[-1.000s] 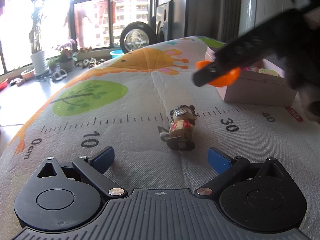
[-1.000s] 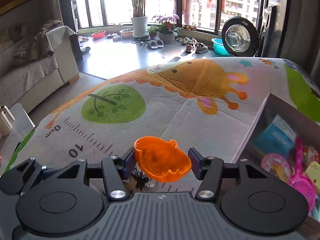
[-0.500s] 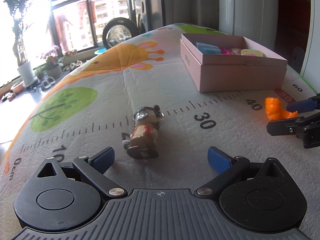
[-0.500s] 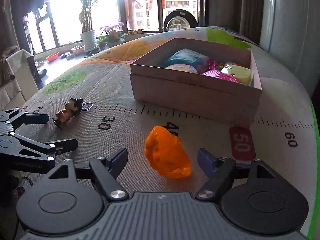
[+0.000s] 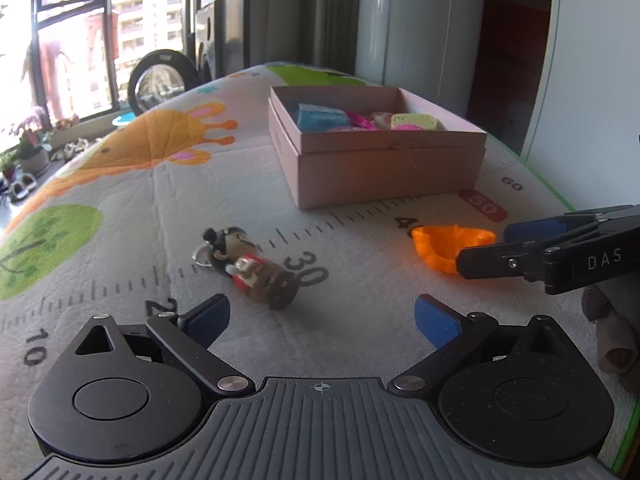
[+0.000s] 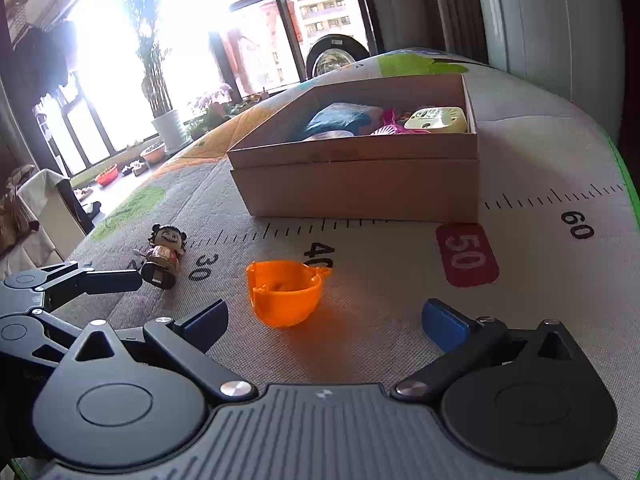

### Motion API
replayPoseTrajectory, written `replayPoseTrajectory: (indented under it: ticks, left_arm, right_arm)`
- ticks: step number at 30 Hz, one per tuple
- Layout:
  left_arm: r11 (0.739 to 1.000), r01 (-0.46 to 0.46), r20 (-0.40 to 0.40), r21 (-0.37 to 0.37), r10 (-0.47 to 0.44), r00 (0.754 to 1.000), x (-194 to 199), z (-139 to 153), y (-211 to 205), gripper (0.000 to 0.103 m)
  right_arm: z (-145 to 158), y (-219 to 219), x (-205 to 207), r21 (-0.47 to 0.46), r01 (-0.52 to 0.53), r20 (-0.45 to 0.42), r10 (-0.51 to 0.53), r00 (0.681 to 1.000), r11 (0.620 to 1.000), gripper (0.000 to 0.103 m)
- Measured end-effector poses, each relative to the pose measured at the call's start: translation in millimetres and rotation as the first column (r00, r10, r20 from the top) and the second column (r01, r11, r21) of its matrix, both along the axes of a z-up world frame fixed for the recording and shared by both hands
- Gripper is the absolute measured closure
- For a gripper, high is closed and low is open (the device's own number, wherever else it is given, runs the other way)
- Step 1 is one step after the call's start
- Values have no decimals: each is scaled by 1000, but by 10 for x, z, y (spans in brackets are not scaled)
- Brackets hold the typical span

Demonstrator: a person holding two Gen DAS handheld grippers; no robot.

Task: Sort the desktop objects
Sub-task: 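Carry the orange cup with the right tool over the mat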

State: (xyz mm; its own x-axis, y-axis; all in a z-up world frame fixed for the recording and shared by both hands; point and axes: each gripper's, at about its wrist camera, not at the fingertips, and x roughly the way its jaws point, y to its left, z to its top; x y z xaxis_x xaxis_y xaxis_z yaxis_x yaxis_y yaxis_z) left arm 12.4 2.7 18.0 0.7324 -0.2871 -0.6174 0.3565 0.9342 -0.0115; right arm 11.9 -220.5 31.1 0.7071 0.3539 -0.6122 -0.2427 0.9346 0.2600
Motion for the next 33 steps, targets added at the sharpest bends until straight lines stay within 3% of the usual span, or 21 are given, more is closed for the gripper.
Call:
replayPoseTrajectory:
  ticks: [5,9,14,19,27,33]
  left_arm:
    - [990,-91,48,111,86,995,221,61,99,1]
    - [988,-89,27,123,86,996,466,13,97,1]
    - [995,-68,-42,70,71,997,603,-79,53,1]
    - [998,-31,-51,60,34,998,499,-98,35,1]
    - [992,113,-82,49,-109,991,46,-113,-98,1]
    - [992,48,-20,115,-46,999,-33,-103,-145,1]
  right_arm:
    - [-8,7,8,-2,8,3,-8,1000,1000,0]
    - [-12,17,0,-13,19,8,-19,1000,1000,0]
    - [-16,-1,-4,-15,61,16,-61,998,998,0]
    - [-30,-142,32,35,161,7,-161,987,986,0]
    - [-39,-133,57,27,165,6,-165,986,986,0]
    - [-42,-104,54,10,163,7,-163,987,987,0]
